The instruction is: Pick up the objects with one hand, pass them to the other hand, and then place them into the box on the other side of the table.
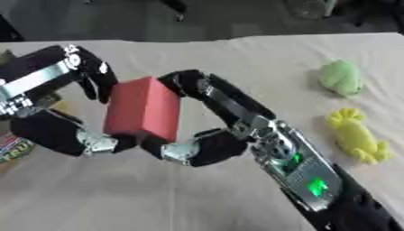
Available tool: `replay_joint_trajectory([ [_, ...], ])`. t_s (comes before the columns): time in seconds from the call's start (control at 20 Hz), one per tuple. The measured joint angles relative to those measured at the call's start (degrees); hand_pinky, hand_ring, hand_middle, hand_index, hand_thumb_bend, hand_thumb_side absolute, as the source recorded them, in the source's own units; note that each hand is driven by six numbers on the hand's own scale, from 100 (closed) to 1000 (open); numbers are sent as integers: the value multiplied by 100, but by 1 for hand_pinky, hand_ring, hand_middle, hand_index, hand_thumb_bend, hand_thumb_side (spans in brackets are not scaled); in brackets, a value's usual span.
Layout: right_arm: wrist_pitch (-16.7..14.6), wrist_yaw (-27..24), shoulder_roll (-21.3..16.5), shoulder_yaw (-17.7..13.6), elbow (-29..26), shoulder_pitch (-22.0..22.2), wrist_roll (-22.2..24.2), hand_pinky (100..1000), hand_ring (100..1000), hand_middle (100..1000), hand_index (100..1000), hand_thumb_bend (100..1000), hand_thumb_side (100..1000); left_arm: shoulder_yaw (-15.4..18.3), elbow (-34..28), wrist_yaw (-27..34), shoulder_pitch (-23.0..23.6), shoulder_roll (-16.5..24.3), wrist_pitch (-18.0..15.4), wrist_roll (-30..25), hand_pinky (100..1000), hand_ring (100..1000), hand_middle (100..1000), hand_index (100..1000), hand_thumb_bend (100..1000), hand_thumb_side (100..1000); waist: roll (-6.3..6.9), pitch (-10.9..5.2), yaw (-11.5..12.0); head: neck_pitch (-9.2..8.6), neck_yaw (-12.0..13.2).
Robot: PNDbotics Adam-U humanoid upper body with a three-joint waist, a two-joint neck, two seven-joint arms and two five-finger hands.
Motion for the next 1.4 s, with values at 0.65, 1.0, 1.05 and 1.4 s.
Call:
replay_joint_trajectory([
  [0.65, -183, -148, -29, -83, -3, 47, 59, 803, 685, 677, 816, 449, 447, 102, 68, -107, 134, 205, -150, 130, 584, 593, 395, 365, 434, 192, 2, 10, -2, -50, 4],
  [1.0, -43, -253, -29, -79, -3, 48, 91, 804, 677, 671, 802, 393, 412, 107, 57, -82, 127, 192, -208, 203, 574, 585, 389, 380, 423, 211, 2, 48, -3, -51, 6],
  [1.05, -12, -259, -29, -80, -3, 48, 94, 804, 678, 672, 802, 386, 413, 111, 55, -81, 113, 177, -218, 218, 573, 584, 389, 403, 401, 224, 2, 51, -2, -51, 7],
  [1.4, 101, -314, -37, -94, -4, 46, 110, 803, 676, 672, 799, 362, 407, 114, 19, -95, -30, 34, -327, 237, 598, 613, 476, 720, 584, 113, -1, 64, -2, -64, 7],
])
